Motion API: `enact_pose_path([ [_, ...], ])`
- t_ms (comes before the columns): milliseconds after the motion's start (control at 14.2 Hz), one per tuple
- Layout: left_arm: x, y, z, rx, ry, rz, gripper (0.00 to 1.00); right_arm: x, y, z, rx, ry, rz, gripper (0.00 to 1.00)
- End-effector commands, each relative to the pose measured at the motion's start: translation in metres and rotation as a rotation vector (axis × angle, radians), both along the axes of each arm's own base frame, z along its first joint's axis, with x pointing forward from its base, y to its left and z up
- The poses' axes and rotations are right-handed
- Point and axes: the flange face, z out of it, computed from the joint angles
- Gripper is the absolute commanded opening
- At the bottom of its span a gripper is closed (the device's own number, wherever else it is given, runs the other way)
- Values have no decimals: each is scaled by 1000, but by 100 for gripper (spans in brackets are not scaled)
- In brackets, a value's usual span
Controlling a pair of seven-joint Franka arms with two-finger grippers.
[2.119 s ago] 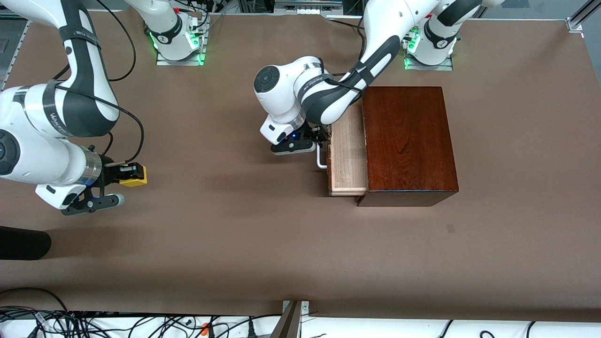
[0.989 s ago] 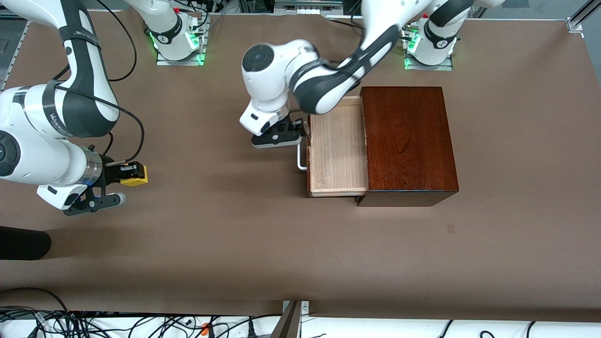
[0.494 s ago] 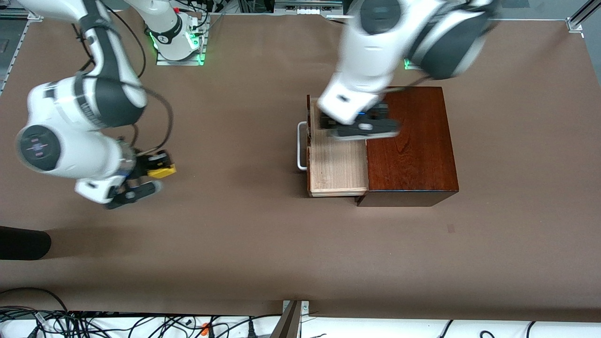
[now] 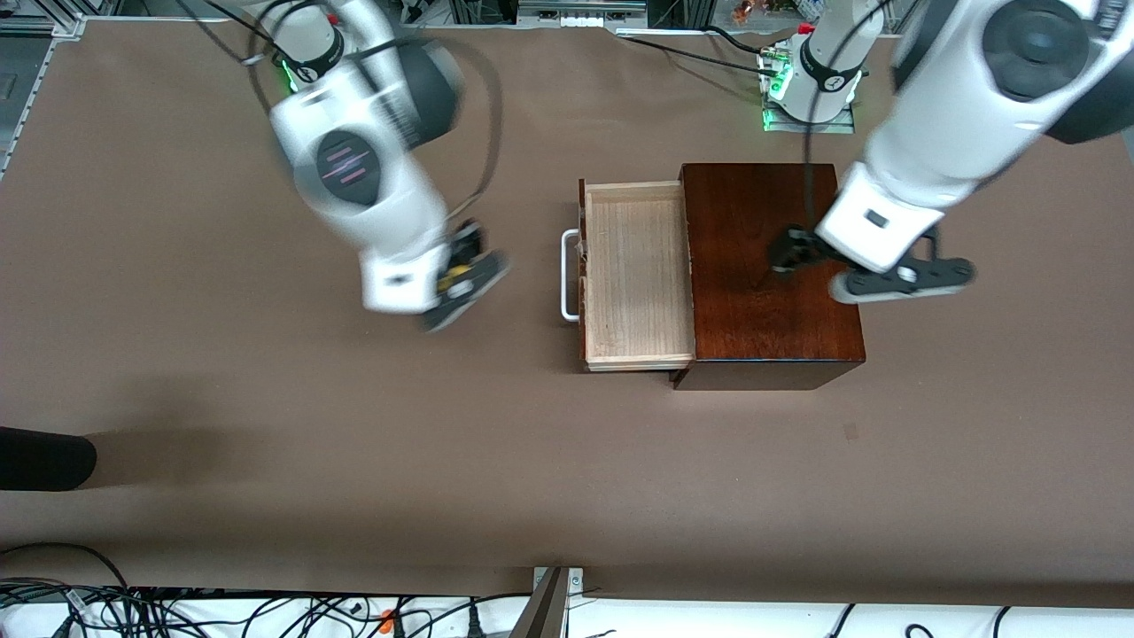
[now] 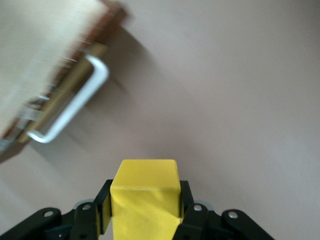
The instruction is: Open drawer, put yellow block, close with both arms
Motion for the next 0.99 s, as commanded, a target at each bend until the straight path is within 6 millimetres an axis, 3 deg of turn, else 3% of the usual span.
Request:
enact_pose_path([
  [0,-4,42,15,-39,3,-44,100,-24,60,1,24,-68,134,28],
  [212,-12,97,37,-51,4,-82,100,-57,124,-6,3,-132,323,29],
  [424,-27,117,53,-34,17,-157,100,-89,169,-30,-20,-158,463,29],
  [636,-40,127,59,-24,23,-213,100,-103,186,-44,-27,-175,545,29],
  [918,-51,135,65,-9,26,-237,100,-93,192,-72,6,-198,572,29],
])
